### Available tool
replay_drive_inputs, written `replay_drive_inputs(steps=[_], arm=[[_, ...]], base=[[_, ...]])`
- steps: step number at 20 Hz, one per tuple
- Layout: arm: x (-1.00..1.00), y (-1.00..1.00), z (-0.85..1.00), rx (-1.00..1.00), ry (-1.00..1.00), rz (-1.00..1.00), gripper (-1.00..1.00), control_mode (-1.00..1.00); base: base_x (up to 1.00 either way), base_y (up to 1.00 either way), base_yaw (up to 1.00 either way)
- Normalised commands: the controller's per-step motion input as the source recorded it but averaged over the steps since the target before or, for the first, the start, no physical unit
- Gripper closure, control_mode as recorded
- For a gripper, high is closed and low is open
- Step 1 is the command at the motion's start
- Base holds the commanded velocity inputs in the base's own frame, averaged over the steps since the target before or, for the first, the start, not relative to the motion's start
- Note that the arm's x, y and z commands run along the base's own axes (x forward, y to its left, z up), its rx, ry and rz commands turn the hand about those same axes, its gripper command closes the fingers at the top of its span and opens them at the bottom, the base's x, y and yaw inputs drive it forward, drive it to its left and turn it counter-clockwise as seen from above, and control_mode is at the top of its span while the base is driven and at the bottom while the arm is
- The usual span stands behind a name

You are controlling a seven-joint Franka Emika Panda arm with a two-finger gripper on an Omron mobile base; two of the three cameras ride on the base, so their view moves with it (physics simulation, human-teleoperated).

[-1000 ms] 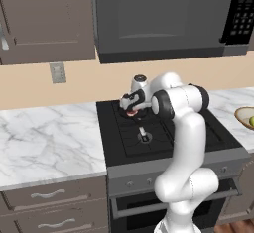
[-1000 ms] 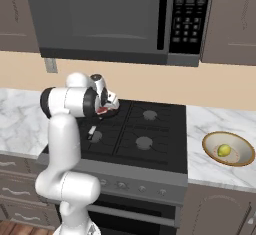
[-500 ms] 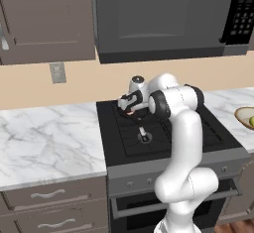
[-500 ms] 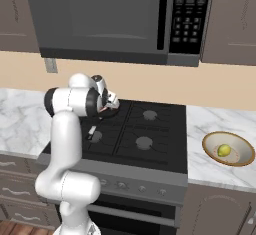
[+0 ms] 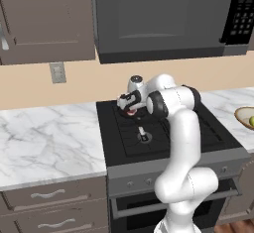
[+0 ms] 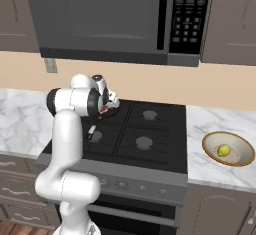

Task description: Place the steak on the plate and place the lemon on the same plate.

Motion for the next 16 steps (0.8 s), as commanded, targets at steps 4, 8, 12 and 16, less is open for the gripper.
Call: replay_drive_inputs(steps=[4, 8, 12, 16], arm=[[0.0, 0.0, -0.16, 0.0, -0.01, 0.0, 1.0, -1.0], [-0.29, 0.0, -0.01, 0.0, -0.16, -0.06, 1.0, -1.0], [-0.41, 0.0, 0.06, 0.01, -0.37, -0.22, 1.0, -1.0], [-0.4, 0.0, 0.14, 0.06, -0.29, -0.2, 1.0, -1.0]], base=[[0.0, 0.0, 0.0], [0.0, 0.0, 0.0], [0.0, 0.0, 0.0], [0.0, 0.0, 0.0]])
